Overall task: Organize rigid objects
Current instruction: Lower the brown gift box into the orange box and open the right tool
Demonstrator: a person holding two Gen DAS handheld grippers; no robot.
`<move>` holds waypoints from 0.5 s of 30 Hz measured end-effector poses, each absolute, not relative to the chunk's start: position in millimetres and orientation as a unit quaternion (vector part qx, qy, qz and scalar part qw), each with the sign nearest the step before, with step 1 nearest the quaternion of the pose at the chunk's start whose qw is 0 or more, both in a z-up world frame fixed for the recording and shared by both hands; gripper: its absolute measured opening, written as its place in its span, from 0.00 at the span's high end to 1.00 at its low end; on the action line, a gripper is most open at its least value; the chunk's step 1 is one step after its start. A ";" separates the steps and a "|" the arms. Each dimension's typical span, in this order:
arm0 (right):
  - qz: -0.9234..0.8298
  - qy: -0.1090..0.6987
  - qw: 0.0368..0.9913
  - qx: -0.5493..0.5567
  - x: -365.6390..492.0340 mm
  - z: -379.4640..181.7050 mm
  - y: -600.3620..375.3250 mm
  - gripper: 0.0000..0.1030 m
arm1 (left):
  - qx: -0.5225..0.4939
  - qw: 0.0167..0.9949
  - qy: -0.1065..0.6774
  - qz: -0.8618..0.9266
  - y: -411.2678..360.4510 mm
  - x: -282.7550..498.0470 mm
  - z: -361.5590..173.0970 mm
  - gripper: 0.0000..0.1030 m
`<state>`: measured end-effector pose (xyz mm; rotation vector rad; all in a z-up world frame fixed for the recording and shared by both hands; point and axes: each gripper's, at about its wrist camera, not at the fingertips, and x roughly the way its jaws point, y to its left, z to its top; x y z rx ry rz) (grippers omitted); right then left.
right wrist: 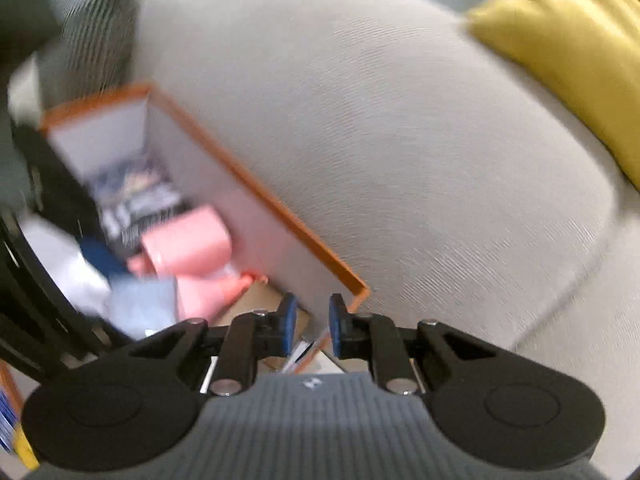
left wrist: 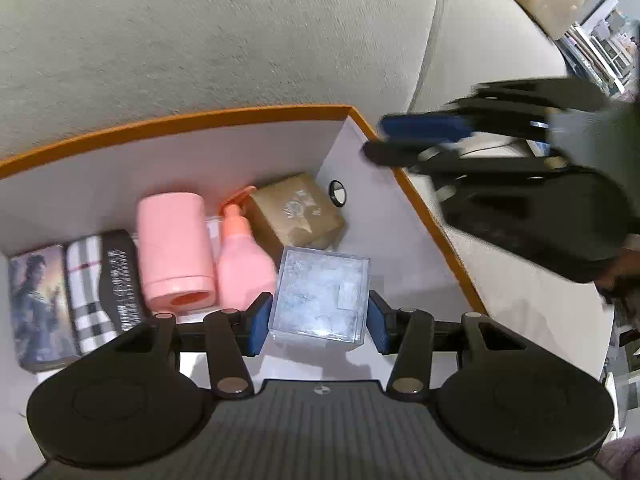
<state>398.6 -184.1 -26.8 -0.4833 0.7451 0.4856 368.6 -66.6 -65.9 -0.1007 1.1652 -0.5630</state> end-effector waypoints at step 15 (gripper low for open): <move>0.146 0.377 0.912 -0.071 363.4 -32.9 -220.0 0.80 | -0.106 0.774 0.600 -0.172 -97.9 394.9 -99.2 0.46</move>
